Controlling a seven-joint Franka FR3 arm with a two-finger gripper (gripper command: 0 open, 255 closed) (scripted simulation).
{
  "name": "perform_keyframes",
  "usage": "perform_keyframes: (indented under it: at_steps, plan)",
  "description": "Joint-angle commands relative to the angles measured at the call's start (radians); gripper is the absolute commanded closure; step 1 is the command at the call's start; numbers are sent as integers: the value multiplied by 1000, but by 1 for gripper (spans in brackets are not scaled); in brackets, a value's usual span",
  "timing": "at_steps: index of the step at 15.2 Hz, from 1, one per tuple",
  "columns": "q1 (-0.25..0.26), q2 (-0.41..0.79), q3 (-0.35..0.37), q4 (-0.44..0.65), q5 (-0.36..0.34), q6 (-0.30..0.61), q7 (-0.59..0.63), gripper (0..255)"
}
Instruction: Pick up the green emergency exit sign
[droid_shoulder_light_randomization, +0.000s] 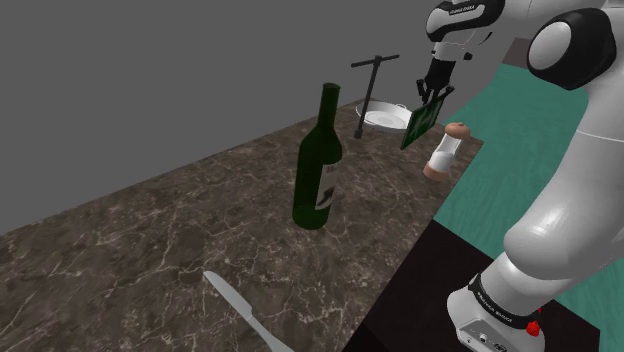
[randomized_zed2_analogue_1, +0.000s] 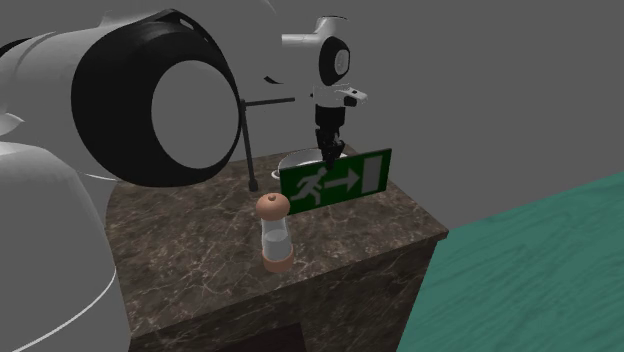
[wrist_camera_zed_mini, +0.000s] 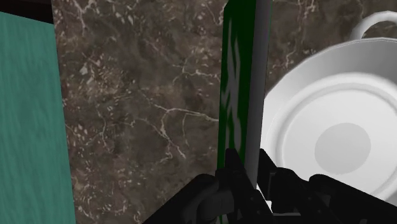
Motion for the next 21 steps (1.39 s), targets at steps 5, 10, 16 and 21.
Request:
perform_keyframes:
  at_steps: [5,10,16,21]
  plan:
    - [-1,2,0,16,0,-15,1,255]
    - [-4,3,-2,84,0,-82,1,255]
    - [-10,13,-3,179,3,-167,-1,255]
    - [-14,23,-4,236,6,-214,-3,255]
